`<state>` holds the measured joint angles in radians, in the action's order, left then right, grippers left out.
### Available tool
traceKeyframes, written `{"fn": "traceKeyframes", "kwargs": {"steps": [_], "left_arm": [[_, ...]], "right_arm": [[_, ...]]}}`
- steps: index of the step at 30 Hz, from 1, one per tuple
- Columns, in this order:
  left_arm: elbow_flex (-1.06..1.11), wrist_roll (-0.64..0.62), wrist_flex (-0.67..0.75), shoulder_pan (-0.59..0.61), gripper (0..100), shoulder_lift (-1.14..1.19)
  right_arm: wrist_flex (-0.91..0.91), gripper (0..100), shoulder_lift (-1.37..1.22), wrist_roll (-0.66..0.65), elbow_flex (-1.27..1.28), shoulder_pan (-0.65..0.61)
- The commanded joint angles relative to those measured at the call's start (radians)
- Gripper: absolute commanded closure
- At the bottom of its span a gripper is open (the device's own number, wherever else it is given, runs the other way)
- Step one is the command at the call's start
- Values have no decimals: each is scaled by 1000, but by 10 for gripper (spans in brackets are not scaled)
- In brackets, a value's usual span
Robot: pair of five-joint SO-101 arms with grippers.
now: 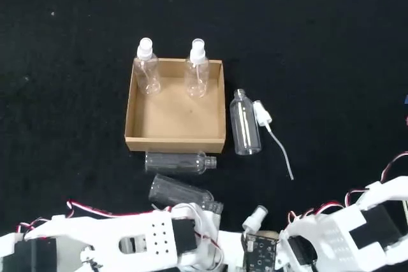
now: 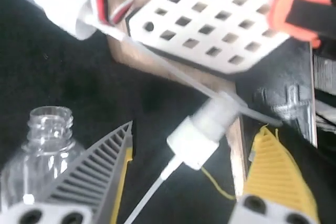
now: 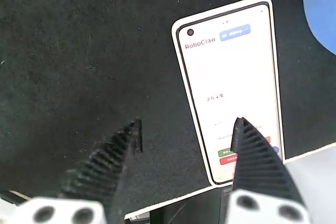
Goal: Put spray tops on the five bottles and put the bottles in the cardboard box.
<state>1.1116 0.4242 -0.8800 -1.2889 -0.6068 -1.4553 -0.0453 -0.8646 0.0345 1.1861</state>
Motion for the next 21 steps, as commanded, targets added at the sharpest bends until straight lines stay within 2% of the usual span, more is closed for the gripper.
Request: {"fn": "traceKeyframes", "kwargs": {"steps": [1, 4, 10, 21], "left_arm": [[24, -55, 68, -64, 664, 2], [30, -58, 66, -74, 672, 2], [19, -52, 12, -79, 795, -9], [-18, -51, -32, -73, 791, -11]], "right_arm": [[-8, 744, 13, 2, -56, 18], [-8, 743, 13, 2, -58, 17], [-6, 743, 13, 2, -58, 18], [-6, 742, 13, 2, -58, 18]]}}
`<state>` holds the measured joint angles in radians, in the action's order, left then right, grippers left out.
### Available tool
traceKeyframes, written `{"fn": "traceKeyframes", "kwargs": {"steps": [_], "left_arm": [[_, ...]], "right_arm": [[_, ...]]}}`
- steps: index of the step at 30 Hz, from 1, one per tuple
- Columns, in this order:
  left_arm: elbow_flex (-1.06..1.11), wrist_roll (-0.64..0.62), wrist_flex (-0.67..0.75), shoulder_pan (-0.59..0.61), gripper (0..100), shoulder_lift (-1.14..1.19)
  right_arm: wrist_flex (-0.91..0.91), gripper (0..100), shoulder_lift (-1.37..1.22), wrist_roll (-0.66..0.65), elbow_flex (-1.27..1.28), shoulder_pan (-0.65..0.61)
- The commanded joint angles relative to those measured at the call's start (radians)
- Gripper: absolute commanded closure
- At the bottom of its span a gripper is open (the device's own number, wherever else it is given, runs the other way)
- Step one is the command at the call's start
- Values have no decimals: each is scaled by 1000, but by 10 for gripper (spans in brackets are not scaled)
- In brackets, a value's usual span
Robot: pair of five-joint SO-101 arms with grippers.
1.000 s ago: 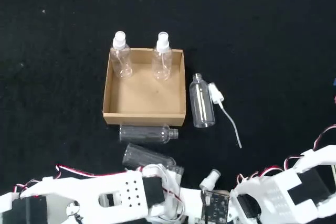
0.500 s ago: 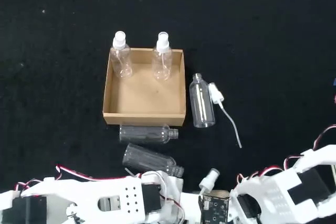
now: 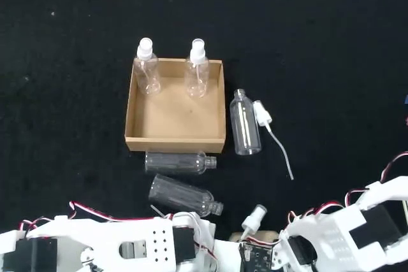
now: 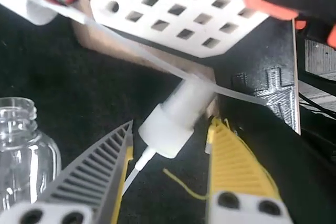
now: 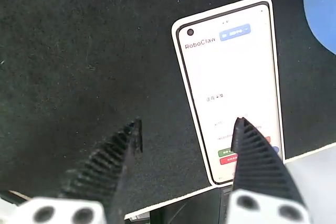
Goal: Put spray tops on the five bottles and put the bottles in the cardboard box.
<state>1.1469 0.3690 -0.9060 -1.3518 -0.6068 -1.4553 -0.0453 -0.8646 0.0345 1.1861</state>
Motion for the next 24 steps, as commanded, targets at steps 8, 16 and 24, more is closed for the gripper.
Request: {"fn": "traceKeyframes", "kwargs": {"steps": [8, 16, 24], "left_arm": [[-54, 3, -8, -18, 791, -11], [-59, 2, -8, -19, 829, -11], [-157, 5, -178, 12, 830, -11]], "right_arm": [[-3, 741, 13, 2, -58, 18], [0, 741, 13, 2, -58, 18], [0, 741, 13, -2, -58, 18]]}}
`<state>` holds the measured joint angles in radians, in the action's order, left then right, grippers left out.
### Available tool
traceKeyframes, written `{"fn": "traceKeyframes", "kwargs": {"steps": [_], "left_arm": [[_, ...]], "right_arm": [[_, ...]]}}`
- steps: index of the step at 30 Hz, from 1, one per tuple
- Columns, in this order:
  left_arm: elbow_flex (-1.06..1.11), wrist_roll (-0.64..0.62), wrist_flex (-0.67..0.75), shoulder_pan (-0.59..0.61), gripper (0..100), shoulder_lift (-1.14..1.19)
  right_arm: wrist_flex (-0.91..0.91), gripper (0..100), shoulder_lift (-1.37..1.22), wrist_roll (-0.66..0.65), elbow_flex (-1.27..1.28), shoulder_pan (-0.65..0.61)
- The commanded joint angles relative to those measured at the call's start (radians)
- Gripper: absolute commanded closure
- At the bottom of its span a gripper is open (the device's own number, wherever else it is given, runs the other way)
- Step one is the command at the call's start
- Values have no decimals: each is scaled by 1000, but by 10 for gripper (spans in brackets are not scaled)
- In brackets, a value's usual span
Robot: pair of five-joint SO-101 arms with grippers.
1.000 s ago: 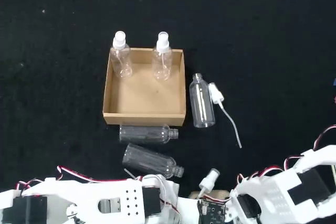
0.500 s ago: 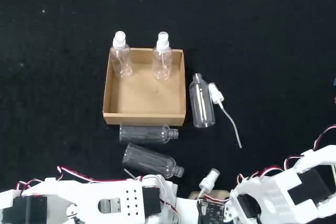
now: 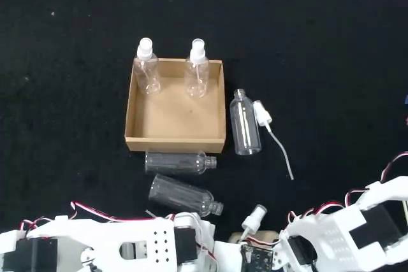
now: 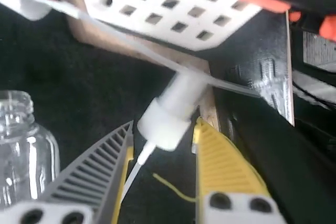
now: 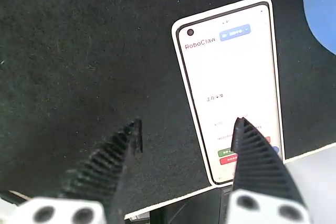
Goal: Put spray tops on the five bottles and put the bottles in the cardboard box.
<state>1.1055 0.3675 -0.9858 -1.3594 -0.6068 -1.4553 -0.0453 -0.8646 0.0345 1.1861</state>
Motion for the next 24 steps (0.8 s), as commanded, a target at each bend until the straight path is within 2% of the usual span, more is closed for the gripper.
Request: {"fn": "traceKeyframes", "kwargs": {"steps": [1, 6, 8, 12, 16, 22, 24], "left_arm": [[-136, 6, -120, 41, 830, -11], [-182, 6, -155, 166, 830, -11], [-168, 9, -150, 143, 827, -8], [-133, 115, -153, 48, 825, -8], [-127, 152, -146, 28, 822, 0], [-108, 152, -92, 28, 681, 3], [-91, 152, -54, 28, 677, 3]], "right_arm": [[0, 741, 13, -2, -58, 18], [-2, 741, 13, -2, -58, 17], [-2, 741, 13, -6, -58, 17], [0, 741, 13, -6, -58, 18], [0, 741, 13, -6, -58, 18], [0, 741, 13, -6, -58, 20], [2, 741, 13, -6, -58, 20]]}}
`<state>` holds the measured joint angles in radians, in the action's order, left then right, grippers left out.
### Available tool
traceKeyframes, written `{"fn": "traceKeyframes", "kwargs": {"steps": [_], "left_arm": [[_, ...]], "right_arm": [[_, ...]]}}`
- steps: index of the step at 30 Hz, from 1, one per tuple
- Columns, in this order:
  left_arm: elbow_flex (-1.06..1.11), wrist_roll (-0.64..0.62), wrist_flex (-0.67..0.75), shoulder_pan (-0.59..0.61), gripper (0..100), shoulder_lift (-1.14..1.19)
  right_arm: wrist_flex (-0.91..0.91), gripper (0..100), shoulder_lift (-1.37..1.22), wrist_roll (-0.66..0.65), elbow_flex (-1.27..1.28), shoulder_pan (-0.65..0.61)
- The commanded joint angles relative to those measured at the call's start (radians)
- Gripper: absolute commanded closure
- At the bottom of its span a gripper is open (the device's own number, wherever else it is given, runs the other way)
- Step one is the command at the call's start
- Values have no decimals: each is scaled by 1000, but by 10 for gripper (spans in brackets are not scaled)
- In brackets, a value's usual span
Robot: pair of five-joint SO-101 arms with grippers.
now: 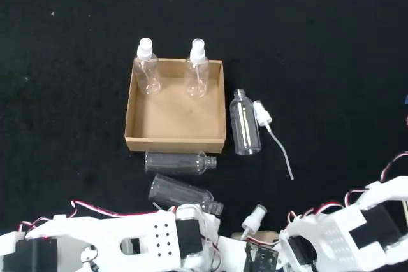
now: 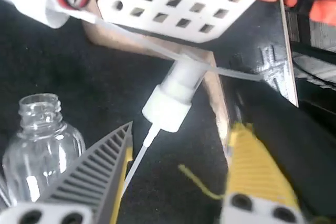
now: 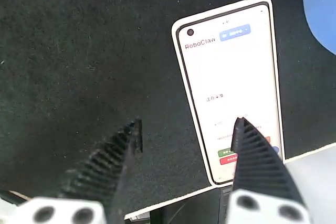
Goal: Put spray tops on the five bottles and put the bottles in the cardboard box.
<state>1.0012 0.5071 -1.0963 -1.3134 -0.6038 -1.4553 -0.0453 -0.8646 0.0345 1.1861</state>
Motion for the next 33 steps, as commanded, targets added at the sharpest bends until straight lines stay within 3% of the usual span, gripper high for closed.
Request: {"fn": "traceKeyframes", "kwargs": {"steps": [1, 9, 21, 25, 33], "left_arm": [[21, 12, 71, -18, 681, 0], [33, 12, 193, 8, 712, 132], [-10, 5, 199, -39, 713, 209], [-5, 5, 196, -59, 799, 199], [-5, 5, 189, -56, 814, 198]], "right_arm": [[2, 741, 13, -6, -58, 20], [3, 741, 13, -6, -58, 20], [28, 741, 13, -6, -56, 20], [26, 741, 13, -6, -56, 20], [28, 741, 13, -6, -54, 20]]}}
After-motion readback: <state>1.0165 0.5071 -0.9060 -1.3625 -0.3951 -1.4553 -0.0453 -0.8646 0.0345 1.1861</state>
